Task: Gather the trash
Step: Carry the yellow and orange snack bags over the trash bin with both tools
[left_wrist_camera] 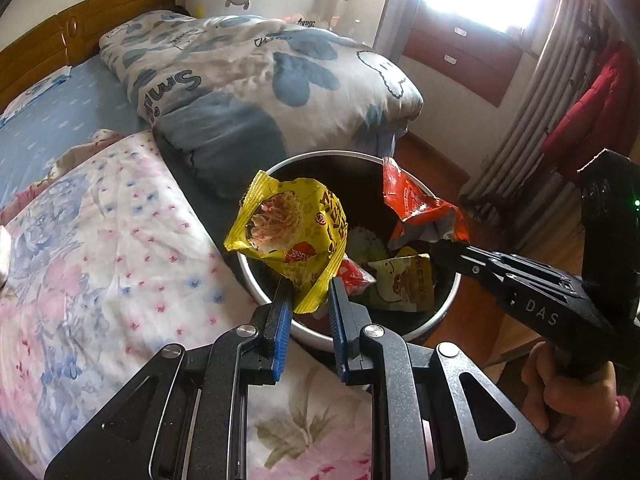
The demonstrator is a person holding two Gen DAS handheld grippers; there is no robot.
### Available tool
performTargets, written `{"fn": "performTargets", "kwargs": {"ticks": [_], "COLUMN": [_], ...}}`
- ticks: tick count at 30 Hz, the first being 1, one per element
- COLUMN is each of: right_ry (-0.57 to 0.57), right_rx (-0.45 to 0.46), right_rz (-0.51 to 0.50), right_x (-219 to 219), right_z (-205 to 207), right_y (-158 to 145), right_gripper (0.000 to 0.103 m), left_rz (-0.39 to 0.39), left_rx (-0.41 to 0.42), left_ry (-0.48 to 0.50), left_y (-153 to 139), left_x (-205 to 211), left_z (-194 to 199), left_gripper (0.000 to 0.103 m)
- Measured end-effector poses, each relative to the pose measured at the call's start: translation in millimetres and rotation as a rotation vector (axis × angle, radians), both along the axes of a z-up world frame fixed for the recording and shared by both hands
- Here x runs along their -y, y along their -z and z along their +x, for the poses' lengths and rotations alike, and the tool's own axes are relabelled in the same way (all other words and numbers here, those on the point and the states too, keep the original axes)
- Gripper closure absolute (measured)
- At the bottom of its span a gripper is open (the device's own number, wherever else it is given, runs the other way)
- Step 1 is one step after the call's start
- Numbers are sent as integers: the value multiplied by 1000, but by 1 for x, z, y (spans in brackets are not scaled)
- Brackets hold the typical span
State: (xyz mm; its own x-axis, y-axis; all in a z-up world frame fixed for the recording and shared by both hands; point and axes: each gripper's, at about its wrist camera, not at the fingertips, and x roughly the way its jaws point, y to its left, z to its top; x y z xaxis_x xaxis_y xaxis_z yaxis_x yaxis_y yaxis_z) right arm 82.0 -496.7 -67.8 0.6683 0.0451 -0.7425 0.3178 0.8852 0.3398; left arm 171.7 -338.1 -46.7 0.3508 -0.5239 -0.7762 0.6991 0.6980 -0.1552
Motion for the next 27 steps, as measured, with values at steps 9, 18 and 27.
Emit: {"fn": "performTargets", "kwargs": {"ticks": [9,18,27], "right_ry": [3,1,1], "right_rx": [-16,-26,-33], "right_rz": [-1,0,-6], "right_x": [5,7,7], "right_z": [5,10,13], "right_y": [5,8,9], "right_gripper": [100,100,100], "left_rz": [10,15,17], "left_rx": [-10,-13,-10], "left_ry": [10,15,16], "left_y": [6,10,10], "left_x": [8,12,14], "left_z": [4,5,6], "left_gripper": [86,86,86]}}
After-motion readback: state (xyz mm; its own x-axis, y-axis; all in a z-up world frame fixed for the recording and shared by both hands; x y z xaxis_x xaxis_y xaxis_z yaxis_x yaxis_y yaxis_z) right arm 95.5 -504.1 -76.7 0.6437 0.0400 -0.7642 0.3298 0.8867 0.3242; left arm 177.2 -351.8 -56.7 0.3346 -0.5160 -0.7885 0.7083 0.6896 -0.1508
